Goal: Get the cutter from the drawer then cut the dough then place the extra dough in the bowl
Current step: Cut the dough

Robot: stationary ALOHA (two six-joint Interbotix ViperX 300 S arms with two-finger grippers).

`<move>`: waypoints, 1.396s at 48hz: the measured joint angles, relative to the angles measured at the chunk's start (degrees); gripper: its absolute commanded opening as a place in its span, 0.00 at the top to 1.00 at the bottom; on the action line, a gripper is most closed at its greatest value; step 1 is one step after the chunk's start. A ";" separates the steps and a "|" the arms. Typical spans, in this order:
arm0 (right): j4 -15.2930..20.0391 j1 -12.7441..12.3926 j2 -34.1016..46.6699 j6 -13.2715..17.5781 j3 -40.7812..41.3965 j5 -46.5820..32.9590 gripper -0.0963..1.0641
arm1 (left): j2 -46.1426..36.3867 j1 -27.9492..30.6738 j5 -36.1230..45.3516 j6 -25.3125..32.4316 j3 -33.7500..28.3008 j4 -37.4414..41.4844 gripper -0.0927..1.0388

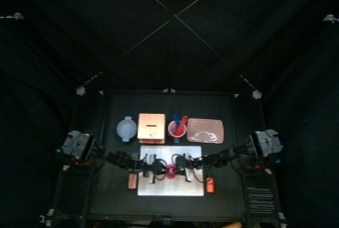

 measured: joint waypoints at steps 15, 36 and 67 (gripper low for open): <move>0.09 0.00 0.00 0.09 -0.35 0.18 0.53 | 0.00 0.09 0.09 0.00 0.00 0.00 0.48; 1.14 -0.09 -0.53 0.88 -3.43 5.27 0.34 | -2.37 0.44 0.97 0.00 0.00 0.00 0.48; 1.49 0.53 0.00 1.41 -6.68 6.50 0.10 | -4.66 1.58 1.32 0.35 0.26 0.09 0.13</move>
